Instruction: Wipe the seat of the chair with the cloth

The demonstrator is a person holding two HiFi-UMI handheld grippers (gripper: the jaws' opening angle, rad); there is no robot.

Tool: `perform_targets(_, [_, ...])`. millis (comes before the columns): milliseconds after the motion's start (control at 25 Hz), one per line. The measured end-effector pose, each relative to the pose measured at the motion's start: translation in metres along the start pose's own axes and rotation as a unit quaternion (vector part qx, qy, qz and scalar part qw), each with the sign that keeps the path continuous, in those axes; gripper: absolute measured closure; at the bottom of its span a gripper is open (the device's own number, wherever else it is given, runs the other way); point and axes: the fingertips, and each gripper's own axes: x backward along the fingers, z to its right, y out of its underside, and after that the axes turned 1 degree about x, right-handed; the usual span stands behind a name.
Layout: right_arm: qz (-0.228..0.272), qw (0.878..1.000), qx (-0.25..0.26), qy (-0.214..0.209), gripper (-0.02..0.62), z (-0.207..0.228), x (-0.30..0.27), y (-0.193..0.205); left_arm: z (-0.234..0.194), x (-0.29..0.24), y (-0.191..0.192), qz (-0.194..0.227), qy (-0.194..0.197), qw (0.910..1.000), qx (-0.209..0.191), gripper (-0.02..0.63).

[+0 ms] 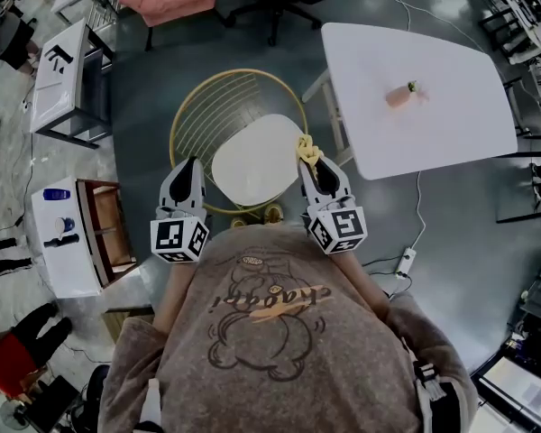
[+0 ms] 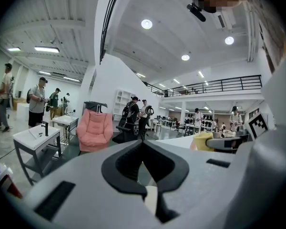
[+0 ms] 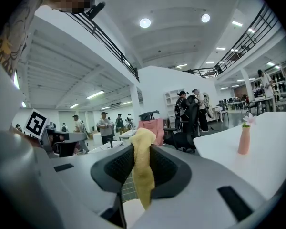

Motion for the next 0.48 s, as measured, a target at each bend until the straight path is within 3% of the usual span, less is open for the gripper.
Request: perform_targets(480, [0.012, 1.0, -0.004, -0.004, 0.482, -0.002, -0.01, -0.015, -0.003, -0.003, -0.024, 0.022, 0.002, 0.9997, 0.007, 0.603])
